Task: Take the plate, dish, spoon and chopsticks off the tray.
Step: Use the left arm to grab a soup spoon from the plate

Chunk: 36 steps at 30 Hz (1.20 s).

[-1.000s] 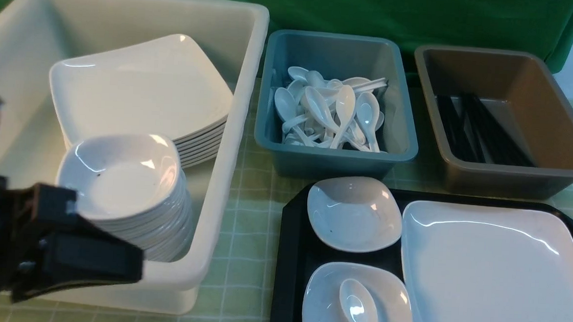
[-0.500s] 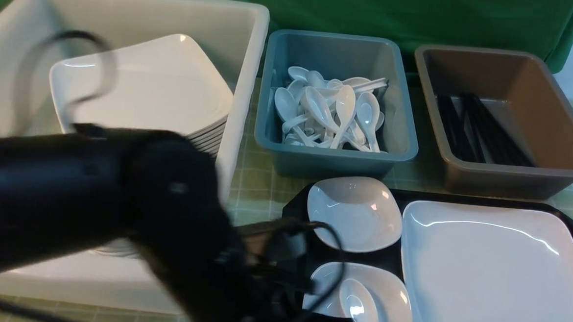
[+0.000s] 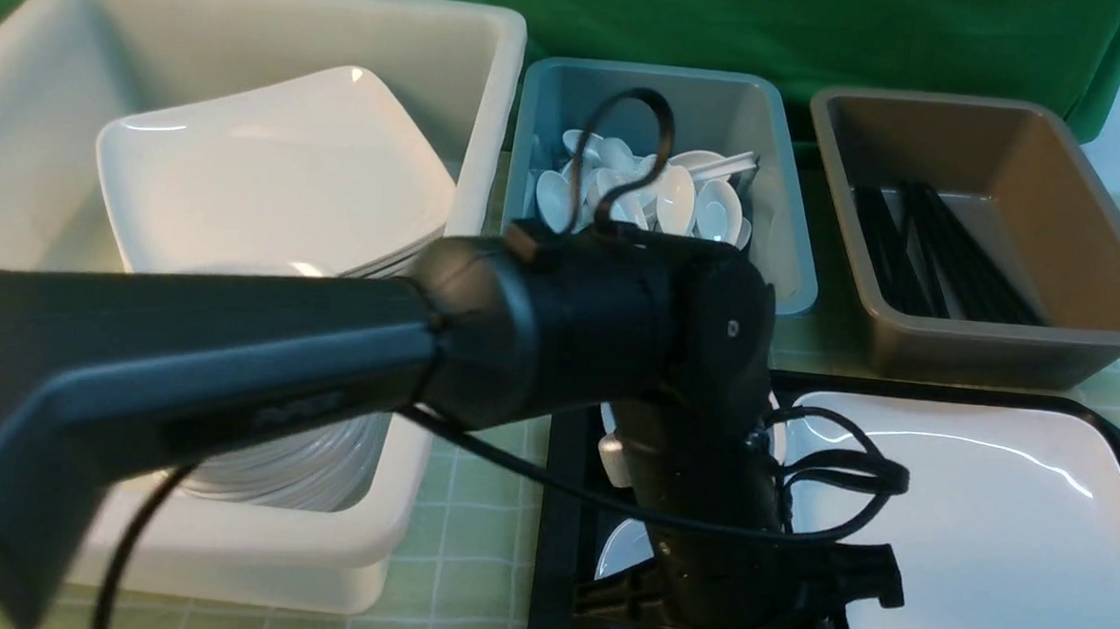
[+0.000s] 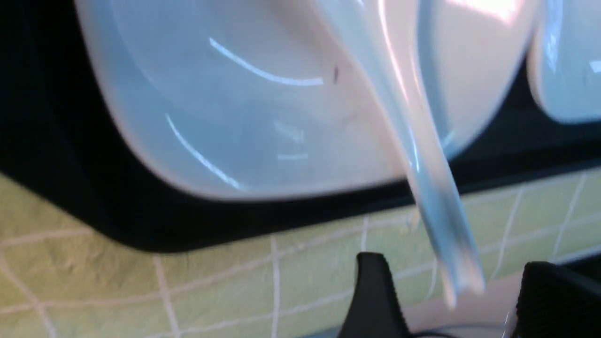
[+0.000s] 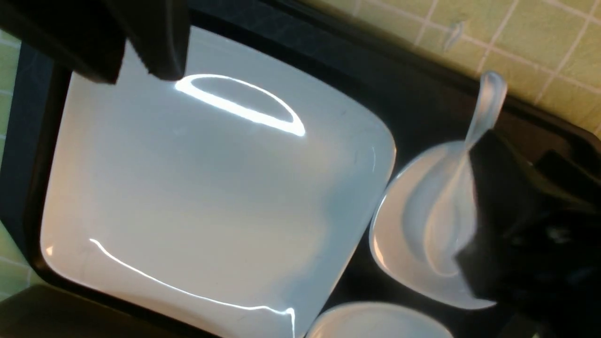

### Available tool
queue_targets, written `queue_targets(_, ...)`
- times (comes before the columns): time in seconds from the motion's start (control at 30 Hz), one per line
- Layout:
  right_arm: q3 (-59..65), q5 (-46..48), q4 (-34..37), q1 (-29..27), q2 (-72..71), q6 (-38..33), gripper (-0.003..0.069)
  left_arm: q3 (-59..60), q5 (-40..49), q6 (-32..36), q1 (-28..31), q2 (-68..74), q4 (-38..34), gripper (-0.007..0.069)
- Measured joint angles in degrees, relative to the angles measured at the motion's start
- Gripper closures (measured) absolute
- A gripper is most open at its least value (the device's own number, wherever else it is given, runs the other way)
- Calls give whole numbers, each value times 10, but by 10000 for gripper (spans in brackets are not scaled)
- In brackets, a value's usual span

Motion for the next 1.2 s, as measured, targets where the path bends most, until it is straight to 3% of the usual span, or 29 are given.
queue_targets(0.43, 0, 39, 2, 0, 0, 0, 521, -22, -12, -40, 5, 36, 2, 244)
queue_targets(0.63, 0, 47, 2, 0, 0, 0, 511, -23, -19, -74, 6, 48, 45, 244)
queue_targets(1.07, 0, 54, 2, 0, 0, 0, 492, -24, -60, -79, 6, 68, 77, 244)
queue_targets(1.2, 0, 54, 2, 0, 0, 0, 491, -24, -67, -81, 6, 68, 78, 276)
